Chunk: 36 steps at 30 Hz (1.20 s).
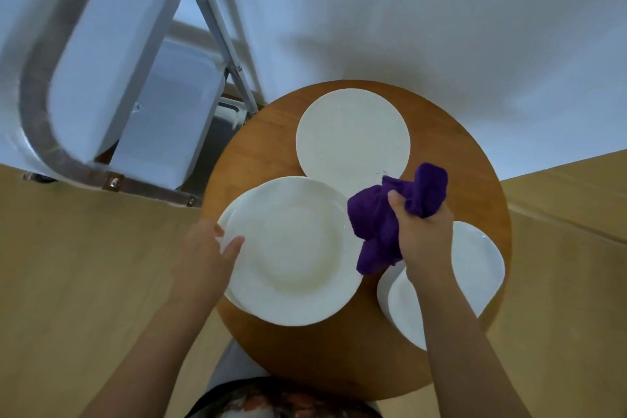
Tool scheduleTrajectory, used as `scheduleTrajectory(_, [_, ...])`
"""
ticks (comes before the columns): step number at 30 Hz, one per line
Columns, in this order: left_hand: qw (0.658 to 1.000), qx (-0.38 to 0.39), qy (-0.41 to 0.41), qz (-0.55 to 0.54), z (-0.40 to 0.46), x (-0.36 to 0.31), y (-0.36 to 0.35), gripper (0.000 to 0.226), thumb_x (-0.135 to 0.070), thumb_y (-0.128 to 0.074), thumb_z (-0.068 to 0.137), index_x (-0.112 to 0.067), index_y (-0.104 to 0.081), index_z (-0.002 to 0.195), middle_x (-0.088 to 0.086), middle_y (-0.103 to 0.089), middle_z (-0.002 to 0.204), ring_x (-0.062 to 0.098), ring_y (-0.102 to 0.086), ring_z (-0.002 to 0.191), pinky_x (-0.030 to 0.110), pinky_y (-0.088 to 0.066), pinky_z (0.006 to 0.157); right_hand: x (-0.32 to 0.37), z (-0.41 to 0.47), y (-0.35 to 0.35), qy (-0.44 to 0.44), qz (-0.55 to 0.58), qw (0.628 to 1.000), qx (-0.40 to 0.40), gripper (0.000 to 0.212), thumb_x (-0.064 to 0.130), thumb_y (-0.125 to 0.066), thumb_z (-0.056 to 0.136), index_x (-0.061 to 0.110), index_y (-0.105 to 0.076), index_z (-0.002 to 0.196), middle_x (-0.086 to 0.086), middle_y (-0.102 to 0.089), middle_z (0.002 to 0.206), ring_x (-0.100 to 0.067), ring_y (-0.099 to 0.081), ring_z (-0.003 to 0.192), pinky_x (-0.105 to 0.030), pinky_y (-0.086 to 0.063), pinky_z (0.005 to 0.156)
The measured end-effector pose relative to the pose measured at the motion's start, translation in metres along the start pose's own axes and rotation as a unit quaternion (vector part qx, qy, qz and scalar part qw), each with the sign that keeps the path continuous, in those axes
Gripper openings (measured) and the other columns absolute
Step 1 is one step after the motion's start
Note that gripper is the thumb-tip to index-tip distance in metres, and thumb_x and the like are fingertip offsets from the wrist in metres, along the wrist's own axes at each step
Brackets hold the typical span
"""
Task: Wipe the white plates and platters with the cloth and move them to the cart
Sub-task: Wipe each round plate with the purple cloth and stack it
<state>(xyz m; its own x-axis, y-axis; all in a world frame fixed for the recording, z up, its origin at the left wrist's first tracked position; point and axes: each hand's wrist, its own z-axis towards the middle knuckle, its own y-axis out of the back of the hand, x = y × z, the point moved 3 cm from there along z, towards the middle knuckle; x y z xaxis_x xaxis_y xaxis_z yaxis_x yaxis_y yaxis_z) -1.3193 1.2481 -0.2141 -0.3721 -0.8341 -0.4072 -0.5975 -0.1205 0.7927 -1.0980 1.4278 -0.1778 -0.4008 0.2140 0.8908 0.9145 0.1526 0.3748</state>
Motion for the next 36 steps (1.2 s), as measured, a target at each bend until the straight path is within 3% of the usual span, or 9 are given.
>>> scheduleTrajectory(4, [0.999, -0.014, -0.009, 0.044, 0.006, 0.005, 0.002, 0.025, -0.037, -0.055, 0.092, -0.022, -0.044, 0.076, -0.006, -0.05, 0.07, 0.008, -0.051, 0.062, 0.018, -0.031, 0.05, -0.002, -0.021, -0.002, 0.021, 0.011, 1.0, -0.008, 0.03, 0.008, -0.065, 0.086, 0.029, -0.047, 0.073, 0.011, -0.053, 0.062, 0.011, -0.056, 0.057, -0.002, -0.041, 0.051])
scheduleTrajectory(9, [0.99, 0.036, -0.052, 0.129, 0.013, 0.004, -0.002, 0.031, -0.047, -0.045, 0.094, -0.02, -0.049, 0.079, -0.003, -0.056, 0.072, 0.015, -0.059, 0.067, 0.025, -0.046, 0.057, -0.003, -0.032, -0.002, 0.0, 0.046, 0.999, -0.01, 0.027, 0.008, -0.064, 0.087, 0.028, -0.05, 0.076, 0.009, -0.055, 0.065, 0.01, -0.056, 0.057, -0.003, -0.041, 0.049])
scheduleTrajectory(12, [0.994, 0.029, -0.058, 0.087, 0.015, 0.004, 0.001, 0.032, -0.041, -0.047, 0.094, -0.023, -0.042, 0.068, -0.004, -0.05, 0.065, 0.01, -0.051, 0.059, 0.022, -0.035, 0.051, -0.003, -0.036, -0.003, 0.013, 0.027, 1.0, -0.003, 0.027, 0.009, -0.064, 0.087, 0.029, -0.049, 0.076, 0.008, -0.054, 0.064, 0.004, -0.057, 0.058, -0.006, -0.043, 0.051])
scheduleTrajectory(16, [0.999, 0.015, -0.032, -0.034, 0.01, 0.005, 0.004, 0.025, -0.036, -0.051, 0.093, -0.017, -0.05, 0.076, 0.001, -0.056, 0.071, 0.013, -0.054, 0.064, 0.022, -0.037, 0.052, -0.005, -0.041, -0.001, -0.01, 0.046, 0.999, -0.007, 0.023, 0.013, -0.064, 0.087, 0.03, -0.05, 0.08, 0.007, -0.056, 0.07, -0.009, -0.058, 0.065, -0.019, -0.045, 0.059])
scheduleTrajectory(21, [0.979, 0.041, 0.059, -0.193, -0.004, 0.002, 0.0, 0.028, -0.041, -0.055, 0.091, -0.018, -0.049, 0.103, 0.001, -0.059, 0.095, 0.021, -0.061, 0.085, 0.038, -0.056, 0.07, -0.005, -0.048, 0.004, -0.033, 0.088, 0.995, -0.019, 0.031, 0.005, -0.063, 0.086, 0.032, -0.048, 0.08, 0.013, -0.055, 0.074, 0.009, -0.059, 0.064, -0.006, -0.045, 0.053])
scheduleTrajectory(26, [0.98, 0.043, -0.012, -0.191, -0.02, -0.005, 0.0, 0.056, -0.062, -0.031, 0.088, -0.017, -0.057, 0.112, 0.004, -0.064, 0.096, 0.022, -0.065, 0.086, 0.045, -0.057, 0.077, -0.001, -0.057, 0.013, -0.055, 0.068, 0.996, -0.025, 0.04, -0.01, -0.055, 0.084, 0.026, -0.042, 0.071, 0.003, -0.044, 0.062, 0.001, -0.052, 0.049, -0.006, -0.038, 0.045])
scheduleTrajectory(30, [0.929, 0.086, 0.082, -0.351, -0.028, -0.004, -0.005, 0.075, -0.073, -0.029, 0.074, -0.021, -0.051, 0.123, 0.005, -0.06, 0.11, 0.024, -0.06, 0.101, 0.049, -0.053, 0.086, 0.004, -0.071, 0.017, -0.079, 0.092, 0.992, -0.031, 0.031, 0.0, -0.059, 0.086, 0.028, -0.046, 0.08, 0.009, -0.053, 0.069, -0.008, -0.057, 0.063, -0.011, -0.044, 0.056])
scheduleTrajectory(34, [0.852, 0.136, 0.102, -0.495, -0.039, -0.003, -0.01, 0.073, -0.067, -0.033, 0.077, -0.028, -0.039, 0.138, 0.005, -0.056, 0.127, 0.028, -0.055, 0.116, 0.055, -0.048, 0.094, 0.006, -0.097, 0.008, -0.057, 0.131, 0.99, -0.006, 0.013, 0.028, -0.058, 0.089, 0.033, -0.05, 0.097, 0.027, -0.063, 0.078, 0.008, -0.061, 0.077, -0.007, -0.047, 0.058])
scheduleTrajectory(36, [0.816, 0.145, 0.109, -0.548, -0.046, -0.005, -0.013, 0.069, -0.067, -0.03, 0.079, -0.034, -0.034, 0.14, 0.001, -0.053, 0.131, 0.026, -0.052, 0.121, 0.055, -0.045, 0.098, 0.001, -0.11, -0.007, -0.048, 0.077, 0.994, 0.053, 0.035, 0.046, -0.06, 0.083, 0.032, -0.048, 0.112, 0.018, -0.063, 0.102, -0.002, -0.06, 0.097, -0.016, -0.051, 0.074])
